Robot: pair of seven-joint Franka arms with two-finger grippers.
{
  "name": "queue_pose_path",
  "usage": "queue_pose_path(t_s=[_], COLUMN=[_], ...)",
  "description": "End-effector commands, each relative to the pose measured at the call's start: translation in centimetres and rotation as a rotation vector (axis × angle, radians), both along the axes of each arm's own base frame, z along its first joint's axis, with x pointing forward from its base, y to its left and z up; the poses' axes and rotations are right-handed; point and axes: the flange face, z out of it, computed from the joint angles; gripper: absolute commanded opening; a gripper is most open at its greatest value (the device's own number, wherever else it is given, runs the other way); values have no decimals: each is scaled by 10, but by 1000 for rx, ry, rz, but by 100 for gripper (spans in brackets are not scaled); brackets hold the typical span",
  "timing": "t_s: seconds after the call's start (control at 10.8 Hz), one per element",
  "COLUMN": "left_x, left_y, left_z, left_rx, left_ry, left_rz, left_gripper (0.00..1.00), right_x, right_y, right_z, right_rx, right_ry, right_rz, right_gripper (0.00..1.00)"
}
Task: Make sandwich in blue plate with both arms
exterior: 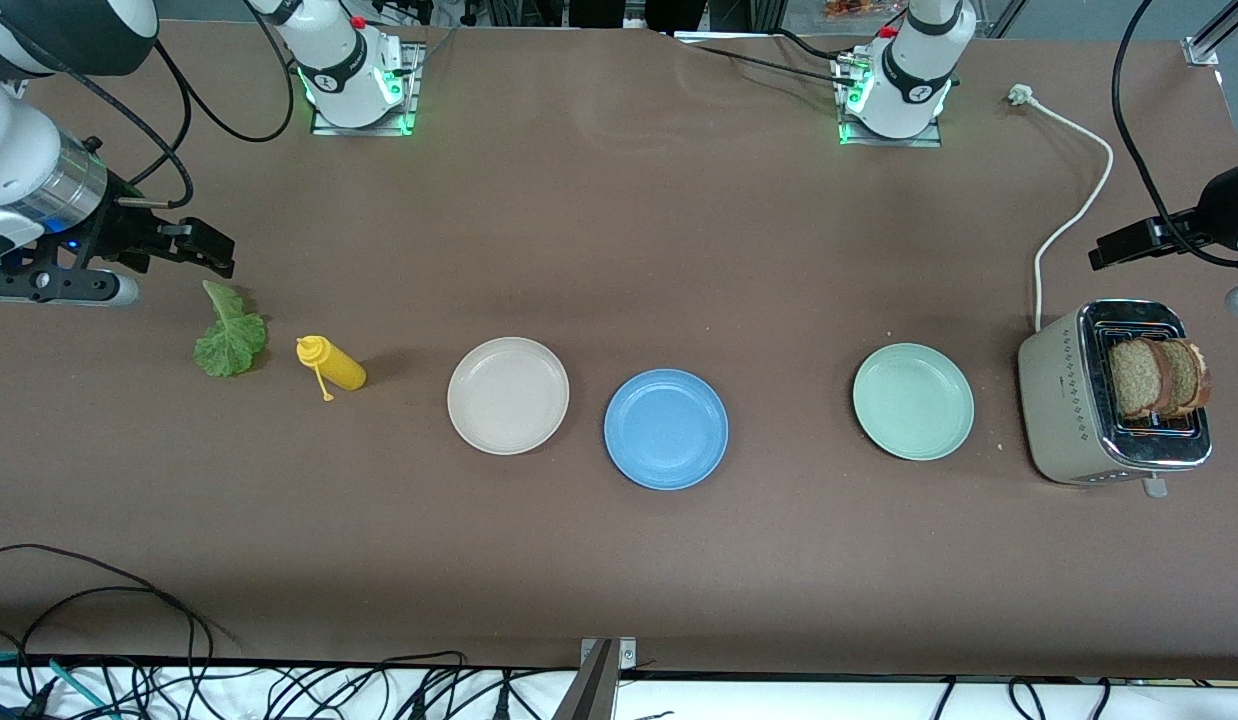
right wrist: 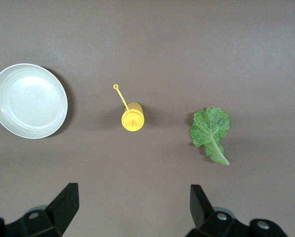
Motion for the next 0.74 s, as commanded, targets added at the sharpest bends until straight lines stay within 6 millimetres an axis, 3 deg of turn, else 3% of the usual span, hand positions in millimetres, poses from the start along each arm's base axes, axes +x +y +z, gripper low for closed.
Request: queue_pose_path(t_s=[0.0, 0.65], left_x=[-4, -4], left_y=[0, 0], left_z=[8, 8], left_rx=[0, 0], left_ry=[-1, -1], left_rz=[-8, -10], left_gripper=[100, 100], right_x=[-1, 1], right_y=[-1, -3], right_z=[2, -5], right_rx=[2, -1], right_ry=[11, 23], right_rz=[-4, -6], right_gripper=[100, 100])
